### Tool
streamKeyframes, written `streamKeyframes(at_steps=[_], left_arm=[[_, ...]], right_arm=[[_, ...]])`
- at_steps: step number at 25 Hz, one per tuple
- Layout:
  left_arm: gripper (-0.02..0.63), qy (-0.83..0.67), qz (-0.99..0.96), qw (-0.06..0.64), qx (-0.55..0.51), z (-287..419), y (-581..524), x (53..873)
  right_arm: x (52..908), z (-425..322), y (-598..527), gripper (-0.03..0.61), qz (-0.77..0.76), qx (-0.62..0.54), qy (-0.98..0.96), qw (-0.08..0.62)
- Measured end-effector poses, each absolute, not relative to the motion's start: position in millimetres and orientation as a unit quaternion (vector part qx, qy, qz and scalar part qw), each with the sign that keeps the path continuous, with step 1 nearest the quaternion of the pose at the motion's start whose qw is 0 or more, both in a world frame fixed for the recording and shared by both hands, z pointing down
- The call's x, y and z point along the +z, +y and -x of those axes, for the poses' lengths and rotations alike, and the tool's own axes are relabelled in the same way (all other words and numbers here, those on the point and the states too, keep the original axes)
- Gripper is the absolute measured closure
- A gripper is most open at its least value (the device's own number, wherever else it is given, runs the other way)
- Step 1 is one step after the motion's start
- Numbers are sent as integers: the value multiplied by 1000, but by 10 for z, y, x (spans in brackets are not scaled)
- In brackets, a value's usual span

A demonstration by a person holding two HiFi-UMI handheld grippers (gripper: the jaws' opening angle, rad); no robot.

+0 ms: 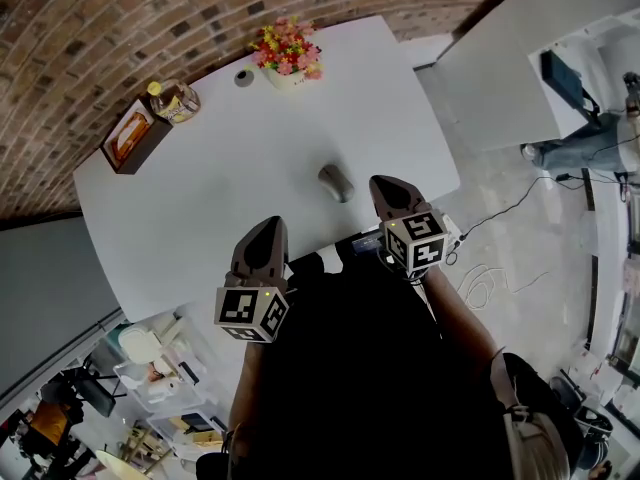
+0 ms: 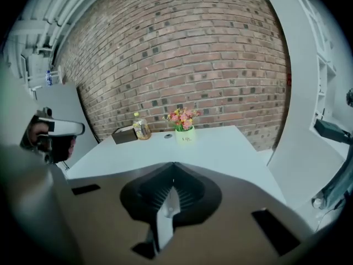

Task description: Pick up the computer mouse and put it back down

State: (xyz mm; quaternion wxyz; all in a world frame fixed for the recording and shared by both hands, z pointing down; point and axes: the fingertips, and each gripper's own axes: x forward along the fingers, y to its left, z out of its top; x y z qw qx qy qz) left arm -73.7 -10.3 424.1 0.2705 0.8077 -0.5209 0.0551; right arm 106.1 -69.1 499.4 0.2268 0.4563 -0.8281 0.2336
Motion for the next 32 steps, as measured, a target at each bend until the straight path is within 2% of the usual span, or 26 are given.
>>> streamKeyframes(at_steps=[32], left_arm=[[600,-536,-798,272,42,917,-40,4236]], right_arm=[[4844,-938,-704,563,-423,226,-848,225]])
